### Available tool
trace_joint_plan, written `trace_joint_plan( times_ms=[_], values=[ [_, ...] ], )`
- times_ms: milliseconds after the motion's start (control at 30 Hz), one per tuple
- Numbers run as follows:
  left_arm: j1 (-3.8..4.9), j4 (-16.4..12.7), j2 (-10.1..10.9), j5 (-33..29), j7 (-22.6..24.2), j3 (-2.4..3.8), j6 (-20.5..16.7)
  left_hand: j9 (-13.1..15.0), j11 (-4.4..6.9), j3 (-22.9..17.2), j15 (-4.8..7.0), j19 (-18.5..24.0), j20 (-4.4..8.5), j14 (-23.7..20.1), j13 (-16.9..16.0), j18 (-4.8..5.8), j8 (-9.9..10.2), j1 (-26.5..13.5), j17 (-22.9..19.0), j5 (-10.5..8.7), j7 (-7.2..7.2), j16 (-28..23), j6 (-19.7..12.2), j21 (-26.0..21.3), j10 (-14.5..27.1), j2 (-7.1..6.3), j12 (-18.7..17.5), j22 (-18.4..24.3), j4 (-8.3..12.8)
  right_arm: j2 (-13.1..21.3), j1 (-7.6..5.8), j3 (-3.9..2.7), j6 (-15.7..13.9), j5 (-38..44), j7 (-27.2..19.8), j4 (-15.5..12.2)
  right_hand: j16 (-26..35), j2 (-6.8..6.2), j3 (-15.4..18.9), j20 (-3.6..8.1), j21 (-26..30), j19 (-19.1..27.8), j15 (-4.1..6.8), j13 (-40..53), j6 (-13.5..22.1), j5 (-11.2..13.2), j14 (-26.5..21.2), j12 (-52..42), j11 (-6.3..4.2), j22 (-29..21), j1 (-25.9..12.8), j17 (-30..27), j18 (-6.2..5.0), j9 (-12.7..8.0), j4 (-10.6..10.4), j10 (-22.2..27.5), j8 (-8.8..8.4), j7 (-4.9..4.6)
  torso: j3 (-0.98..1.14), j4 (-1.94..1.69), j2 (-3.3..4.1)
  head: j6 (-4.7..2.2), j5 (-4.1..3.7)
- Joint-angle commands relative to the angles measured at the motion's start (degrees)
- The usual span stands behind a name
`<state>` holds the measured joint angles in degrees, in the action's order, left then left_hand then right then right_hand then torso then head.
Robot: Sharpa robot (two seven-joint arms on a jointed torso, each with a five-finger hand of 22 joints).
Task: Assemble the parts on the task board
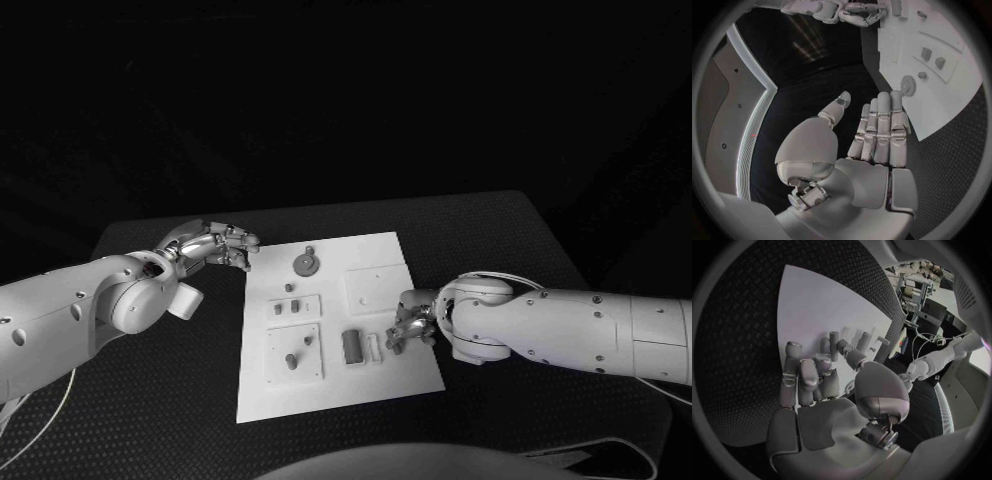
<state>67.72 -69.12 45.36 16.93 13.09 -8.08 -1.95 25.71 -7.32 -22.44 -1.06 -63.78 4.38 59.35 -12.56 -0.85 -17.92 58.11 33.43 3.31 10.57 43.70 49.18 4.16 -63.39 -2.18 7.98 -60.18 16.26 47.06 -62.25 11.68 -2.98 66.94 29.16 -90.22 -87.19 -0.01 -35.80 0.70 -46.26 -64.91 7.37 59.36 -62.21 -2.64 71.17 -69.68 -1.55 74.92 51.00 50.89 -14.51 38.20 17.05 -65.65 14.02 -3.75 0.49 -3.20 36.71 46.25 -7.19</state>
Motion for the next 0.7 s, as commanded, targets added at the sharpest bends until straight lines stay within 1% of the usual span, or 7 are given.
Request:
trace_joint_plan(
  times_ms=[33,133,233,367,533,567,700],
  values=[
    [0.02,-0.1,-0.1,0.1,0.5,0.03,0.5,-0.1,-0.01,0.3,-0.24,0.3,-0.04,-0.1,0.1,-0.98,-0.1,-0.2,0.1,-0.27,-0.31,-0.2,-0.1,-0.1,0.3,-0.13,0.4,0.1,0.2,0.0,-0.02,0.00,-1.7,-5.4,0.3,-0.7,-0.3,1.24,0.4,0.11,-0.2,-0.2,0.27,0.0,-0.1,-0.2,0.6,-0.3,-0.54,1.1,1.6,0.0,-0.49,0.1,-0.1,-0.9,0.12,-0.45,-0.03,-0.01,0.01,0.11,-0.01],
    [0.02,-0.1,-0.1,0.1,0.5,0.02,0.4,-0.1,-0.01,0.3,-0.24,0.3,-0.04,-0.1,0.1,-0.97,-0.1,-0.2,0.1,-0.27,-0.32,-0.2,-0.1,-0.1,0.3,-0.14,0.4,0.1,0.2,-0.1,-0.03,0.00,-2.0,-6.5,0.3,-1.1,-0.3,1.25,0.4,0.12,-0.2,-0.2,0.28,0.0,-0.1,-0.2,0.6,-0.3,-0.54,1.1,1.6,-0.1,-0.49,0.1,-0.1,-1.0,0.12,-0.44,0.00,-0.02,0.04,0.05,-0.02],
    [0.02,-0.1,-0.1,0.1,0.5,0.02,0.4,-0.1,-0.01,0.3,-0.24,0.3,-0.04,-0.1,0.1,-0.97,-0.1,-0.2,0.1,-0.27,-0.32,-0.2,-0.1,-0.1,0.3,-0.14,0.4,0.1,0.2,-0.1,-0.03,0.00,-3.0,-7.2,0.2,-1.2,-0.3,1.27,0.4,0.12,-0.2,-0.2,0.29,0.0,-0.1,-0.2,0.7,-0.3,-0.55,1.1,1.6,-0.1,-0.49,0.1,-0.1,-1.0,0.12,-0.44,0.01,0.00,0.05,0.07,-0.02],
    [0.02,-0.1,-0.1,0.1,0.5,0.02,0.4,-0.1,-0.01,0.3,-0.24,0.3,-0.04,-0.1,0.1,-0.97,-0.1,-0.2,0.1,-0.27,-0.32,-0.2,-0.1,-0.1,0.3,-0.15,0.4,0.1,0.2,-0.1,-0.03,0.00,-3.7,-8.3,0.1,-1.4,-0.3,1.28,0.4,0.13,-0.2,-0.2,0.31,0.0,-0.1,-0.2,0.7,-0.2,-0.56,1.1,1.6,0.0,-0.49,0.1,-0.1,-1.0,0.12,-0.42,0.00,-0.04,0.04,0.28,0.07],
    [0.02,-0.1,0.0,0.1,0.5,0.02,0.4,-0.1,-0.01,0.3,-0.24,0.3,-0.04,-0.1,0.1,-0.97,-0.1,-0.2,0.1,-0.27,-0.32,-0.2,-0.1,-0.1,0.3,-0.16,0.4,0.1,0.2,-0.4,-0.03,0.00,-3.3,-8.8,0.2,-1.5,-0.3,1.30,0.5,0.14,-0.2,-0.2,0.32,0.0,-0.1,-0.2,0.7,-0.2,-0.57,1.1,1.6,0.0,-0.49,0.1,-0.1,-1.0,0.13,-0.42,0.02,-0.03,0.04,0.27,0.11],
    [0.02,-0.1,-0.1,0.1,0.5,0.02,0.4,-0.1,-0.01,0.3,-0.24,0.3,-0.04,-0.1,0.1,-0.97,-0.1,-0.2,0.1,-0.27,-0.32,-0.2,-0.1,-0.1,0.3,-0.16,0.4,0.1,0.2,-0.4,-0.03,0.00,-3.2,-8.9,0.2,-1.4,-0.3,1.30,0.5,0.14,-0.2,-0.2,0.32,0.0,-0.1,-0.2,0.7,-0.2,-0.57,1.1,1.6,-0.1,-0.49,0.1,-0.1,-1.0,0.13,-0.42,0.01,-0.02,0.04,0.40,0.12],
    [0.02,-0.1,-0.1,0.1,0.5,0.02,0.4,-0.1,-0.01,0.3,-0.24,0.3,-0.04,-0.1,0.1,-0.97,-0.1,-0.2,0.1,-0.27,-0.32,-0.2,-0.1,-0.1,0.3,-0.17,0.4,0.1,0.2,-0.8,-0.02,0.00,-3.0,-9.0,0.1,-0.9,-0.3,1.30,0.5,0.14,-0.2,-0.2,0.33,0.0,-0.1,-0.2,0.7,-0.2,-0.57,1.1,1.6,-0.1,-0.49,0.1,-0.1,-1.0,0.12,-0.41,-0.02,-0.02,0.04,0.35,0.12]
  ],
)
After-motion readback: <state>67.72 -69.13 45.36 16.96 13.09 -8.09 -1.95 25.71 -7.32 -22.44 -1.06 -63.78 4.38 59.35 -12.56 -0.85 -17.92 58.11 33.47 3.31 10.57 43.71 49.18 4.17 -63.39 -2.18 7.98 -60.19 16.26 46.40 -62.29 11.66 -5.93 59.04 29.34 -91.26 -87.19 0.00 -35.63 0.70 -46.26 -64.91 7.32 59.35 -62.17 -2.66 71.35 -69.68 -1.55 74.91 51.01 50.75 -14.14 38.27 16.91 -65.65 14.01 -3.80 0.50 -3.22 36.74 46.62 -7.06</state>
